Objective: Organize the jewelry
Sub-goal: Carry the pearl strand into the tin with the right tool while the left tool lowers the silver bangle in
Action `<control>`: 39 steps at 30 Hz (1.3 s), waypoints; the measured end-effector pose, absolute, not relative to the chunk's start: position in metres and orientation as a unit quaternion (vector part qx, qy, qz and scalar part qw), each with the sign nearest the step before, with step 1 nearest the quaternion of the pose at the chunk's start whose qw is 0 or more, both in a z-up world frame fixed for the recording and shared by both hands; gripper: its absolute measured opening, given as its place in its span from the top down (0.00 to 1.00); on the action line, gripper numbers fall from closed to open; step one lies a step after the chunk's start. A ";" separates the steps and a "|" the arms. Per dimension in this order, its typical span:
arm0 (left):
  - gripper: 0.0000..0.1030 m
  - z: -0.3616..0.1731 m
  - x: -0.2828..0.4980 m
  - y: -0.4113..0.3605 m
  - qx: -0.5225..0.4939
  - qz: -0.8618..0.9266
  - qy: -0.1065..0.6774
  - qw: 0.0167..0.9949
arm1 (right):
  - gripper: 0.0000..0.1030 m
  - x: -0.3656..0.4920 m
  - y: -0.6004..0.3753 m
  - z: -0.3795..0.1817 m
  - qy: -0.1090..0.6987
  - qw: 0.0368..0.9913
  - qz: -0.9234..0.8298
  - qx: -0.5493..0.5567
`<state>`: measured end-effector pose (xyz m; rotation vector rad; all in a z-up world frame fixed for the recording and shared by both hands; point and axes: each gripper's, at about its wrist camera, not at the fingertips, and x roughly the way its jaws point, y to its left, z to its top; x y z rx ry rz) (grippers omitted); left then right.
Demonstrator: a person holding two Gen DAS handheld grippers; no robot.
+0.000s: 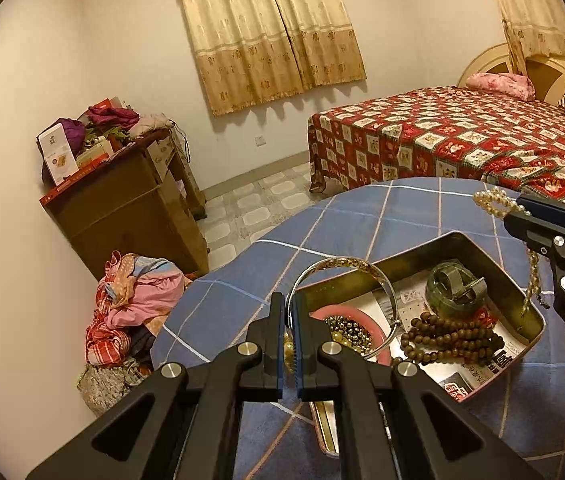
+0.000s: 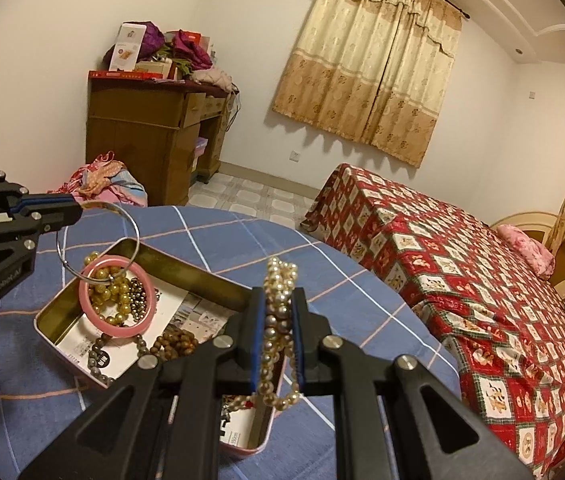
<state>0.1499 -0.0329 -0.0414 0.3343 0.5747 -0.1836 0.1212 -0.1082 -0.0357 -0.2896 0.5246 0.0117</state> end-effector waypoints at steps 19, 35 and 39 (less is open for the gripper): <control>0.97 -0.063 0.161 -0.035 0.172 -0.088 0.308 0.932 | 0.86 0.133 -0.100 -0.052 0.280 0.949 0.019 -0.142; 0.94 -0.070 0.164 -0.030 0.170 -0.082 0.316 0.930 | 0.86 0.138 -0.097 -0.062 0.298 0.943 0.029 -0.144; 0.76 -0.066 0.161 -0.028 0.172 -0.075 0.315 0.930 | 0.54 0.137 -0.097 -0.064 0.305 0.941 0.035 -0.143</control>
